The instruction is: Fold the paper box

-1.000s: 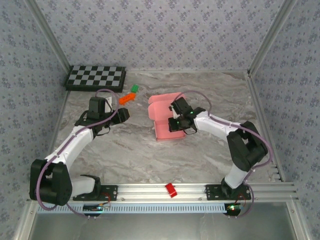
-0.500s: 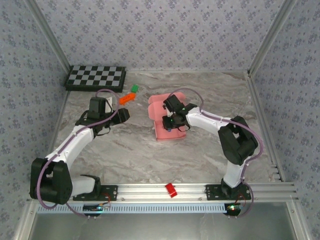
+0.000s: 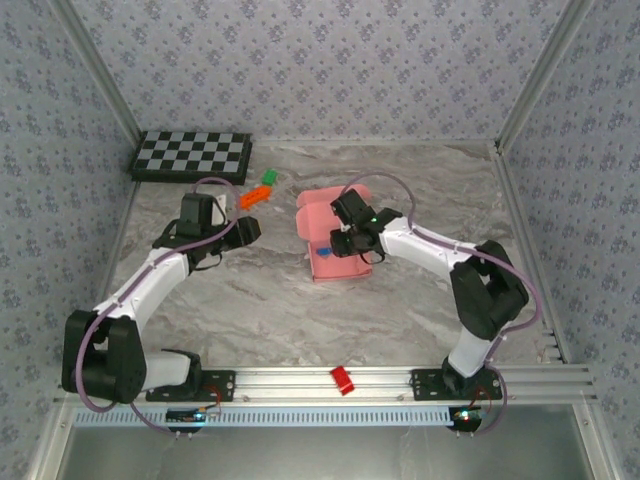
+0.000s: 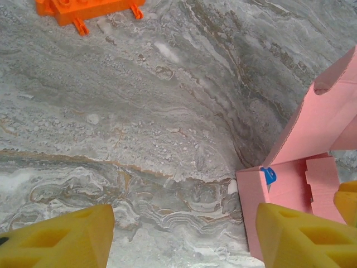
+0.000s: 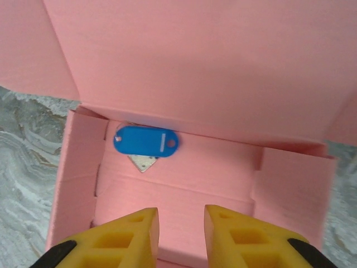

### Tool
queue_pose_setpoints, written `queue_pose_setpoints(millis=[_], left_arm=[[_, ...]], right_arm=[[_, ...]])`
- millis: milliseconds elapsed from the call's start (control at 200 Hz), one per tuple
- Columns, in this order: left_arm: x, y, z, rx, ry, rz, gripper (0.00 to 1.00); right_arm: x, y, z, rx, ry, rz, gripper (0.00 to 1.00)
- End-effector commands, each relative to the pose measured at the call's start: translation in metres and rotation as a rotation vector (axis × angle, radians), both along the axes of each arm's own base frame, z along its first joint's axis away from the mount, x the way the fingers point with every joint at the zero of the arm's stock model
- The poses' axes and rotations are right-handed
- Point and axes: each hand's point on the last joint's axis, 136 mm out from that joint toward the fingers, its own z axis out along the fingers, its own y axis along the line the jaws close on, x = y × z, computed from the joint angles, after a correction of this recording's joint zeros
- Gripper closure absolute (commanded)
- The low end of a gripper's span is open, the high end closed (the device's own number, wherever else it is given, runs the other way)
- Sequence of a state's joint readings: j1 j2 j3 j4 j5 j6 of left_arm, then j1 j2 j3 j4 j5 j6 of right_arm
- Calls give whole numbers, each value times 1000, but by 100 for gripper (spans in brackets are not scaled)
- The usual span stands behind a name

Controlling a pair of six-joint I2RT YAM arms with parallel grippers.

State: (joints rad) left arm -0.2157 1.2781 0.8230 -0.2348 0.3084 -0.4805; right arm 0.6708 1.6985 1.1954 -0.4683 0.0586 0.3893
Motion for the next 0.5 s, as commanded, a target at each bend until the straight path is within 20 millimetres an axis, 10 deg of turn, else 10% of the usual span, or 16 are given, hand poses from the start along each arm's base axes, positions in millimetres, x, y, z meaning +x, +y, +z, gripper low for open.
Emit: queue_pose_setpoints(millis=[0, 495], left_arm=[[12, -11, 24, -37, -63, -35, 33], [37, -108, 11, -149, -87, -318, 34]], right_arm=[[-2, -37, -1, -86, -20, -120, 71], [4, -63, -4, 174, -29, -162, 64]])
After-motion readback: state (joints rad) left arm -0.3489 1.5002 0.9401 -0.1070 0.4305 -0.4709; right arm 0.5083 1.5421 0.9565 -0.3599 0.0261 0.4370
